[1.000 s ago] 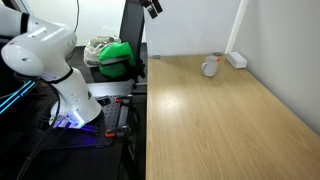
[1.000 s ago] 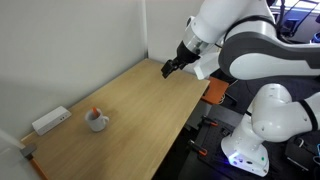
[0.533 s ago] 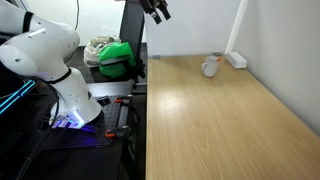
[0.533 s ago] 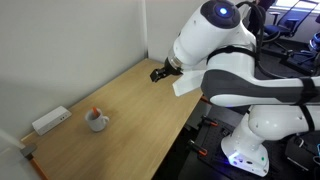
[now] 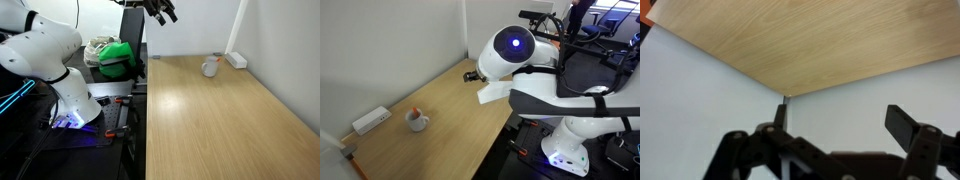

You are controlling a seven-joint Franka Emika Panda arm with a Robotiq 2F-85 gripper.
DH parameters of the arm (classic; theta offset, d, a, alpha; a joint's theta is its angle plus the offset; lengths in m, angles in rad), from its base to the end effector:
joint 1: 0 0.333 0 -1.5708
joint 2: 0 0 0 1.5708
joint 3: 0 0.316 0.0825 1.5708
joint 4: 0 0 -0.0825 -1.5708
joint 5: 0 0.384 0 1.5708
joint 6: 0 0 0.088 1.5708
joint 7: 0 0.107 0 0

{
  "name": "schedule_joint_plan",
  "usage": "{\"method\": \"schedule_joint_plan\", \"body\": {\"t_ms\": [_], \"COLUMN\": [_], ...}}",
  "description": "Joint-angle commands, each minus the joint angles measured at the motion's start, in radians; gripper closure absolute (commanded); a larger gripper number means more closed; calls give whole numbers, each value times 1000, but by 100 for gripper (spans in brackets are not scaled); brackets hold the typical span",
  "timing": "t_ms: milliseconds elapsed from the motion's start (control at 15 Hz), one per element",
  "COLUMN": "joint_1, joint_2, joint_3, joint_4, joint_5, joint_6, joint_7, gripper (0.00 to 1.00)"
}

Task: Take the orange pen out of the white mug

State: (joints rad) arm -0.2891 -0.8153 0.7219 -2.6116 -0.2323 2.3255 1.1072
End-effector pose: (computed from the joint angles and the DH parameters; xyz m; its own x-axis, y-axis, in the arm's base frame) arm 0.3456 0.1715 0.4857 0.6032 -0.3924 0.6943 -0.6060 -0.7915 0.0791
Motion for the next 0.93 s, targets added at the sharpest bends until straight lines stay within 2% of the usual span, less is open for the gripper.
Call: {"method": "schedule_joint_plan", "body": {"t_ms": [0,267,867], "joint_1": [29,15,-27], "joint_2": [22,25,123], "joint_3": [-27,-13,102], "joint_4": [6,11,76], "joint_5": [-40,-44,-89], "joint_6": [-9,4,58], "joint_7": [29,67,320], "gripper": [0,0,0]}}
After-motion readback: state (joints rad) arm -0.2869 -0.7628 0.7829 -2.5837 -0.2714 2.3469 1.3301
